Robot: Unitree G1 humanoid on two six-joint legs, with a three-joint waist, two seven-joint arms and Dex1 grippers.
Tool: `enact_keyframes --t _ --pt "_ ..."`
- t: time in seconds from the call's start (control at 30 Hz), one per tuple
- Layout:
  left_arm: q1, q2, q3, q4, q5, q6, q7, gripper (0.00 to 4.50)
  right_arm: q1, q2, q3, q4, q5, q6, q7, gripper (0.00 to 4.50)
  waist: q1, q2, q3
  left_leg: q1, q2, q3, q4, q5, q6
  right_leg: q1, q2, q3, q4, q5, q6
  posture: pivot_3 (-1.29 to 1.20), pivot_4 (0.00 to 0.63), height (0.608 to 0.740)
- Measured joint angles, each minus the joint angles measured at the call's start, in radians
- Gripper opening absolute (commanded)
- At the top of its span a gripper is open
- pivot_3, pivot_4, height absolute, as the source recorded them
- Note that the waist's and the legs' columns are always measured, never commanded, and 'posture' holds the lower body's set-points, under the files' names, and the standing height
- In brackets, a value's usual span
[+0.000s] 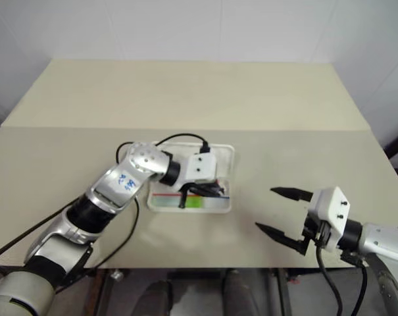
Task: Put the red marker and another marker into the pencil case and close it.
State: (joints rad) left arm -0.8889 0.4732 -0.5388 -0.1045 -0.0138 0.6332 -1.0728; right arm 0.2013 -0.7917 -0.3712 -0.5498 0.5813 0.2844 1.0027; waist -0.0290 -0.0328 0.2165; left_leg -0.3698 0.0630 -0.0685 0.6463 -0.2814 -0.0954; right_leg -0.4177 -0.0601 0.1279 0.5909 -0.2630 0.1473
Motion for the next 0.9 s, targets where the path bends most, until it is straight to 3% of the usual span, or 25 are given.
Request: enact_keyframes --t 0.1,0.5,0.9 --pt "0.003 0.01 -0.007 -0.006 0.006 0.0 -0.007 0.37 -0.001 0.0 0.002 0.0 0.0 0.0 -0.002 4.5 0.0 0.0 0.0 0.0 0.0 0.0 0.0 0.0 0.0 0.0 0.0 0.0 0.0 0.0 0.0 0.0 0.15 0.74" --pt "0.005 -0.031 -0.012 -0.004 -0.044 0.08 -0.021 4.38 -0.019 0.0 0.015 0.001 -0.002 0.002 -0.024 4.5 0.0 0.0 0.0 0.0 0.0 0.0 0.0 0.0 0.0 0.0 0.0 0.0 -0.001 0.0 0.0 0.0 0.15 0.74" --pt "-0.003 -0.051 0.027 0.05 -0.046 0.064 0.031 4.45 -0.023 0.0 0.021 0.001 -0.003 0.004 -0.033 4.5 -0.001 0.0 0.0 0.0 0.0 0.0 0.0 0.0 0.0 0.001 0.0 0.0 -0.001 0.0 0.0 0.0 0.15 0.74"
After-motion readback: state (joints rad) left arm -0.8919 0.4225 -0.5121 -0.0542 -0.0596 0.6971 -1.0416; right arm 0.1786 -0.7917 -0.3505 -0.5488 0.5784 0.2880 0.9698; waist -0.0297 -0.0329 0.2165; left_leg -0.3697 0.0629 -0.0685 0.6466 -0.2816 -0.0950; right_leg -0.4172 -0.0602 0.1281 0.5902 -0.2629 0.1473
